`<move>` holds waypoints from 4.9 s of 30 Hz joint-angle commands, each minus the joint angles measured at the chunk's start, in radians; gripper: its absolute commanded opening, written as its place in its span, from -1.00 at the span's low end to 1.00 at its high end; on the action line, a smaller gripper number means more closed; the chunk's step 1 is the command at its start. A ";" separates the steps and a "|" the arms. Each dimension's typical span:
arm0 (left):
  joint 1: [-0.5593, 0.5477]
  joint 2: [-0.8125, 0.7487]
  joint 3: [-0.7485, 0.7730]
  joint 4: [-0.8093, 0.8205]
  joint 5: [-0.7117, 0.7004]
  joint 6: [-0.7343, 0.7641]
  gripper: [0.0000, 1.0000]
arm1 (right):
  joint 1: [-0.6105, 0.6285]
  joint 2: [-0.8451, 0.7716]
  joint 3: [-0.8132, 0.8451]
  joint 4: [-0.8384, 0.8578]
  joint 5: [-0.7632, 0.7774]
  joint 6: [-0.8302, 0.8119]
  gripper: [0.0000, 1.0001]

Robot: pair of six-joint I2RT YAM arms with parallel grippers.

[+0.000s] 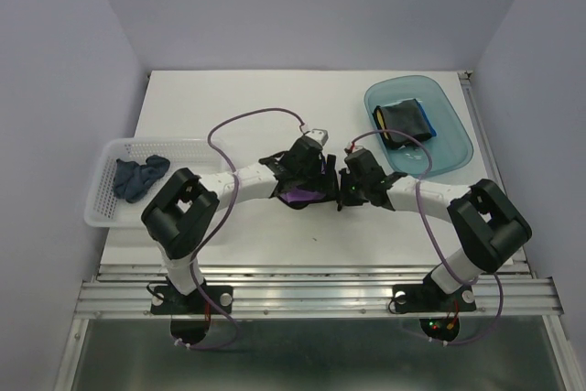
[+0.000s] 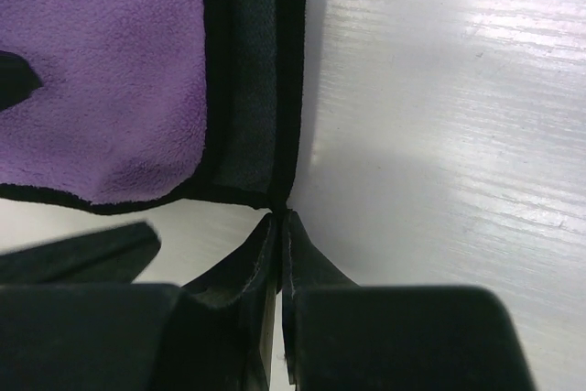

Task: Fold and stack the towels
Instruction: Flatten out the crumpled towel

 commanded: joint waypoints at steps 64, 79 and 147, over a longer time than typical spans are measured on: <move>0.029 -0.280 0.019 -0.232 -0.370 -0.203 -1.00 | -0.038 -0.190 -0.041 0.036 -0.069 -0.029 -0.99; 0.075 -0.840 -0.142 -0.126 -0.402 -0.384 -1.00 | -0.038 -0.699 0.140 -0.042 -0.186 -0.086 -0.99; 0.047 -0.283 -0.212 0.013 -0.198 -0.280 0.98 | -0.162 -0.169 0.127 -0.055 -0.132 0.009 1.00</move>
